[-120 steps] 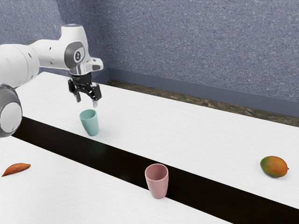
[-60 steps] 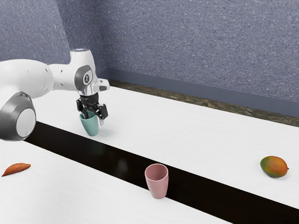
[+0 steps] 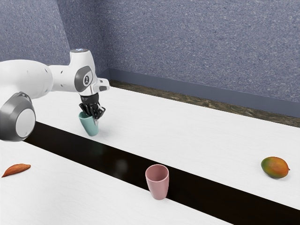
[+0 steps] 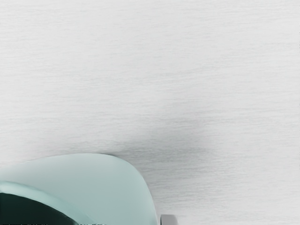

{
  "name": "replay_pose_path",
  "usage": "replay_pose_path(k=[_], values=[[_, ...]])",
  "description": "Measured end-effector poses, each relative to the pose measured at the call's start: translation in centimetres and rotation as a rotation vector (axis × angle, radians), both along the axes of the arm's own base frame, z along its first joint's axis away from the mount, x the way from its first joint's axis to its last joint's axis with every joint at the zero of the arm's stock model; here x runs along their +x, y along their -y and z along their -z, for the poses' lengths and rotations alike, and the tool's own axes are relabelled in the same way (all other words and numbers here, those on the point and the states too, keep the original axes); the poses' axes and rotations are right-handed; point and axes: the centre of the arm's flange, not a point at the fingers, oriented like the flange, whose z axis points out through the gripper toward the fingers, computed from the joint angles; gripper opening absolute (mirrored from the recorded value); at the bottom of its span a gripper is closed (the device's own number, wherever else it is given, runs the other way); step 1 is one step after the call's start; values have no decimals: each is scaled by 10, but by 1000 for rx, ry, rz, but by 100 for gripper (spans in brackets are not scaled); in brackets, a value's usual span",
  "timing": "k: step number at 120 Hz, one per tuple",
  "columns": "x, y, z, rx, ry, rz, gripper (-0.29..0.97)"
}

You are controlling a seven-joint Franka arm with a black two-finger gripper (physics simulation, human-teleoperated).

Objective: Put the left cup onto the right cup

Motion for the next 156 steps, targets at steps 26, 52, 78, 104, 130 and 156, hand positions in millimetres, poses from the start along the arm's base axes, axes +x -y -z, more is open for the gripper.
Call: replay_pose_path(k=[26, 52, 78, 104, 130, 156], values=[[-8, 2, -16, -4, 8, 3, -8], [-49, 54, -92, -41, 57, 65, -8], [-99, 165, -163, -80, 85, 253, -8], [-152, 268, -183, -71, 65, 426, -8], [-187, 326, -177, -71, 48, 503, -8], [-174, 323, -164, -65, 28, 455, -8]])
